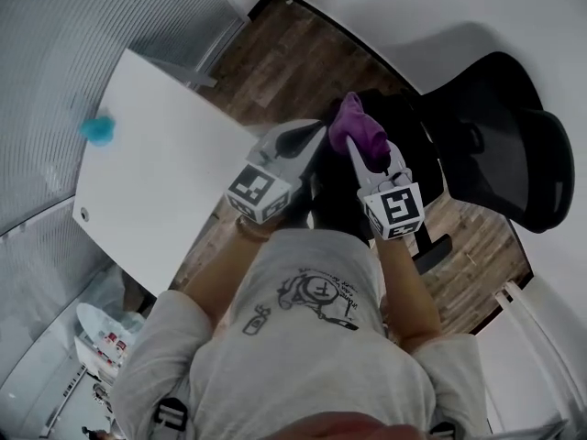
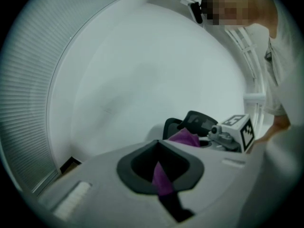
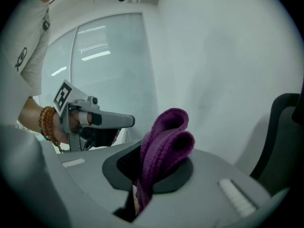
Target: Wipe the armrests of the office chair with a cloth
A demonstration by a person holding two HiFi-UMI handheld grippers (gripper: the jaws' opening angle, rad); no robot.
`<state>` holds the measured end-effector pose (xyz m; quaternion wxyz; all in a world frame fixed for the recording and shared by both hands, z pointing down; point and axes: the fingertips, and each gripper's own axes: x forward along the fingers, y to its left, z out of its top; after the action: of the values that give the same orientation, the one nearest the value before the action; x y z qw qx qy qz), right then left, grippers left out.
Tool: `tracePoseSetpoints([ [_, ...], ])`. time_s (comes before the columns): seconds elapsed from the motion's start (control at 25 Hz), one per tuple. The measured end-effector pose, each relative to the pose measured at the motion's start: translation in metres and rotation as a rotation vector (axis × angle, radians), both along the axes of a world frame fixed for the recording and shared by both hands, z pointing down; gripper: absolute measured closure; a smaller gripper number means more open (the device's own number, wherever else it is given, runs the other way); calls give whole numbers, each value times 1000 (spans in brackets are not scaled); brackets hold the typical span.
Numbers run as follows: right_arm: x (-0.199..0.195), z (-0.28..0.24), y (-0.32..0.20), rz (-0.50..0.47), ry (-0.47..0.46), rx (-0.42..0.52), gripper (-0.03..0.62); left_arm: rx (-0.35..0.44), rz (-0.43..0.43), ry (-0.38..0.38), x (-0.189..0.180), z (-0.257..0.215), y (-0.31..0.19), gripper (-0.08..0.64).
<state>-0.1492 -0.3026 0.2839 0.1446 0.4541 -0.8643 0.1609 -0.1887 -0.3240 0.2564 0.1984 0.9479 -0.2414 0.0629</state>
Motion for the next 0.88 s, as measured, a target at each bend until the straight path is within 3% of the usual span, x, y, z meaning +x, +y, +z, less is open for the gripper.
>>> tracePoseSetpoints([
  [0.56, 12, -137, 21, 16, -50, 177, 566, 114, 50, 78, 11, -114, 31, 560],
  [0.88, 25, -191, 35, 30, -77, 245, 566, 168, 97, 98, 32, -155, 44, 560],
])
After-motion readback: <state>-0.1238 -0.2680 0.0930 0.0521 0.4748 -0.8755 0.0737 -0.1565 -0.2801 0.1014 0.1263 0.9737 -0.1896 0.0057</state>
